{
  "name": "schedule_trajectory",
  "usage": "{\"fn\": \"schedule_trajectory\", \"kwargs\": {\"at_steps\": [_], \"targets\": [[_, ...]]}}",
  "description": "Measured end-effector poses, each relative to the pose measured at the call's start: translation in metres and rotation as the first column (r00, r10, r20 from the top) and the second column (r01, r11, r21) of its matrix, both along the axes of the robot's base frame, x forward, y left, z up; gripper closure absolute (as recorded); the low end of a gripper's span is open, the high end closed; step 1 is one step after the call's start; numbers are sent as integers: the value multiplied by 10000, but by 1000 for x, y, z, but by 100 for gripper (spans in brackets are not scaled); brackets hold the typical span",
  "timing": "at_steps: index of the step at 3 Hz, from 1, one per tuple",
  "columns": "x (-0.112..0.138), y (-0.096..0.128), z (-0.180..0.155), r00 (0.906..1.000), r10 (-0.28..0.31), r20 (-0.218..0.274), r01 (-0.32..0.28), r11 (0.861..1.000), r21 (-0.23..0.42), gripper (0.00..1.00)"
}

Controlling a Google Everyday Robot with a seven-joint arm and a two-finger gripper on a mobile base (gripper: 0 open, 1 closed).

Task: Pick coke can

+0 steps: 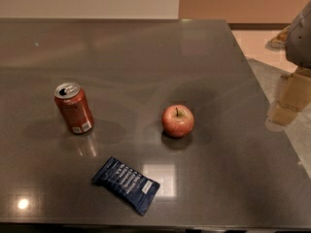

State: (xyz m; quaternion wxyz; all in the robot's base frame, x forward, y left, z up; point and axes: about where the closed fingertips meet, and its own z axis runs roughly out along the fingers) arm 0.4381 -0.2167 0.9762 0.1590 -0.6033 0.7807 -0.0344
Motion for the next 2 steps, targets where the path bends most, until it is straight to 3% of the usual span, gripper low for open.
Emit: {"fn": "schedule_trajectory", "kwargs": {"at_steps": [2], "targets": [[0,2,3,10000,71,57,-72,9999,131,0]]}}
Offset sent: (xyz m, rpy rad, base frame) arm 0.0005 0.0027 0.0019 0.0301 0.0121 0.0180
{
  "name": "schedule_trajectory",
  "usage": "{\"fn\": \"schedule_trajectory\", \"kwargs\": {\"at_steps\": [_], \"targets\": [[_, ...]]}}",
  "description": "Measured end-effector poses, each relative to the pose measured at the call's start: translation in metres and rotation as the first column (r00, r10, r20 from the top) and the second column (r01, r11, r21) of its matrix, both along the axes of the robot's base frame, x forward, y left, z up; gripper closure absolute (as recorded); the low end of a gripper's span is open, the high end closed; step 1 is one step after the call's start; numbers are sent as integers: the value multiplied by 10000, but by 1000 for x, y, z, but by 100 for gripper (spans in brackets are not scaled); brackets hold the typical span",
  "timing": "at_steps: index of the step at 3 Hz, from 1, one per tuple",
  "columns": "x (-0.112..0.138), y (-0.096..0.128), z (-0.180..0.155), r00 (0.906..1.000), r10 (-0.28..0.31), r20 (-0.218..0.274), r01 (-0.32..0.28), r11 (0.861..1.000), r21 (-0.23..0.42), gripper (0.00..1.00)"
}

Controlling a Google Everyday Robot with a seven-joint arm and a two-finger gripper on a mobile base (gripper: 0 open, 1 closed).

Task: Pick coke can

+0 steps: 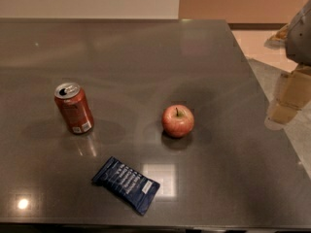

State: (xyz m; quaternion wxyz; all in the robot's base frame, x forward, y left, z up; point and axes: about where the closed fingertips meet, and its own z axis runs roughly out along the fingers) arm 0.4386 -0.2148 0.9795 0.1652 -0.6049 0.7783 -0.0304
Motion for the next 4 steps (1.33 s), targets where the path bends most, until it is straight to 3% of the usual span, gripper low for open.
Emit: {"fn": "schedule_trajectory", "kwargs": {"at_steps": [1,2,3,4], "targets": [[7,17,8,9988,483,-53,-480,9977,482,0],[-3,37,4,9898,1385,328,-1415,9821,1239,0],[-17,35,-49,9821,1869,213,-1875,9628,1944,0],[-25,43,-80,9743,2251,68,-2202,9459,2382,0]]}}
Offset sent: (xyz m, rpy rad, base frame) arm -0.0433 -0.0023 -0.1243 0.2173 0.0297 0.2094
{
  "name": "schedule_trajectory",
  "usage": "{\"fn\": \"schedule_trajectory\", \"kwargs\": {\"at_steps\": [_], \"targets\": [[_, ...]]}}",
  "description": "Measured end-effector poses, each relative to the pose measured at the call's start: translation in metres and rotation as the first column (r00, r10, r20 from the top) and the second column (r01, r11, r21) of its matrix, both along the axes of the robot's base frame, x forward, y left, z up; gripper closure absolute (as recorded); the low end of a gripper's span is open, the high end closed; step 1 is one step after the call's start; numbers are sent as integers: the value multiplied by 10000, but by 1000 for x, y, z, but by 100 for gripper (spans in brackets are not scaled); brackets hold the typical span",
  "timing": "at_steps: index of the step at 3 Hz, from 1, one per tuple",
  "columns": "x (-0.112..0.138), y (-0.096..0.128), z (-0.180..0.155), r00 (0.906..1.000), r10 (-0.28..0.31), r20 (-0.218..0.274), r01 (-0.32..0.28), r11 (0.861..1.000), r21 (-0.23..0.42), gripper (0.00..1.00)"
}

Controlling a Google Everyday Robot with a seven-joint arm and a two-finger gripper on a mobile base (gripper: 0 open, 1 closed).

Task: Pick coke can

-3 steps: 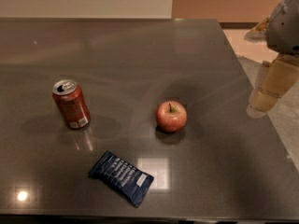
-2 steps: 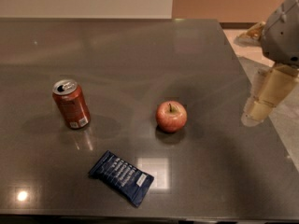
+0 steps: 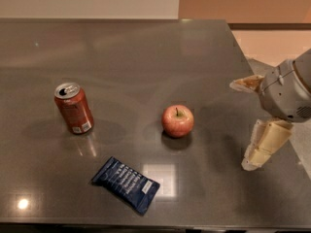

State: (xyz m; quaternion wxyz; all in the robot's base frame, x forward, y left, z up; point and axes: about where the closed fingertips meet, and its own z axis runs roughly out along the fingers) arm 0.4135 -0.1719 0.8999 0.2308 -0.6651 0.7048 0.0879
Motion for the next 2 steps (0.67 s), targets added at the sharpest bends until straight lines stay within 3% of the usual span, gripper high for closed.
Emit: {"fn": "schedule_trajectory", "kwargs": {"at_steps": [1,2], "targets": [[0,0,0,10000,2,3,-2,10000,-1,0],[-2,7,14,9988,386,301,-383,9992,-118,0]]}}
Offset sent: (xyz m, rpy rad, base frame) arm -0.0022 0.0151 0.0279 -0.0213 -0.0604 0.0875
